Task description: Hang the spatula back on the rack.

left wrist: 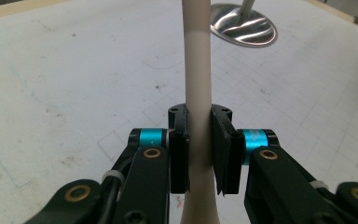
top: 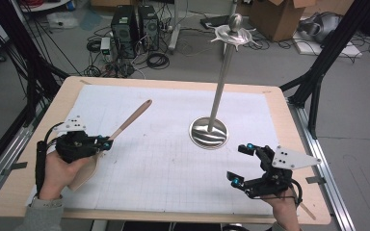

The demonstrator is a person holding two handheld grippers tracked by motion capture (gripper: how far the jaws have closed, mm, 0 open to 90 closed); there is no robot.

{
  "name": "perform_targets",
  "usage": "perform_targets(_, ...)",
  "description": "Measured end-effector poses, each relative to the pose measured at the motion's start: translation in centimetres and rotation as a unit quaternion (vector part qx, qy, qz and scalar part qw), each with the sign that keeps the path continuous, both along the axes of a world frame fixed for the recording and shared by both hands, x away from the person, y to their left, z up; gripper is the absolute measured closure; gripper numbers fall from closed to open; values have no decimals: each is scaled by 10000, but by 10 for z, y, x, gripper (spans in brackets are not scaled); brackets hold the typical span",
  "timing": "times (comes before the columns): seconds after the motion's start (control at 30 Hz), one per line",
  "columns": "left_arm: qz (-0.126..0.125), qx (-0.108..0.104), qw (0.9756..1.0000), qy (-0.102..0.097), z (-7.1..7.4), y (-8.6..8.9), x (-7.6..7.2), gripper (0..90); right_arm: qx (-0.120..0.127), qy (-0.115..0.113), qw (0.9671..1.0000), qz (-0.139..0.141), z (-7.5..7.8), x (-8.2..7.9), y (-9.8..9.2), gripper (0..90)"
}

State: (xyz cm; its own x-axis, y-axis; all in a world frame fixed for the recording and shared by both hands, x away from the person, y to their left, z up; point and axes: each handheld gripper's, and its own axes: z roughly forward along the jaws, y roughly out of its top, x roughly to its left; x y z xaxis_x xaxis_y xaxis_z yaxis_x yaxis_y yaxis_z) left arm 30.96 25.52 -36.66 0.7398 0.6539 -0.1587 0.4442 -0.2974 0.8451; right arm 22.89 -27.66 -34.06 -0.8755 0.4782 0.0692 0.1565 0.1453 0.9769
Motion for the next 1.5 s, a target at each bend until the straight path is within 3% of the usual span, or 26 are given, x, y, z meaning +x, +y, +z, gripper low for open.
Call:
perform_targets(0.4,-143,-161,9996,-189,9,-13,-6,780,5,0,10000,5,2,-1,0,108)
perform_targets(0.67,-332,-43,9991,-251,15,-27,-3,780,1,-23,10000,6,2,-2,-2,107)
perform_targets(1.03,-602,-142,9974,-382,41,-49,1,780,46,-3,10000,-12,3,-3,-6,107)
perform_targets(1.27,-625,-168,9969,-456,52,-55,2,779,33,-17,10000,14,3,-3,-5,108)
perform_targets(1.5,-720,-437,9947,-582,72,-57,1,780,30,-16,10000,18,3,-3,-5,108)
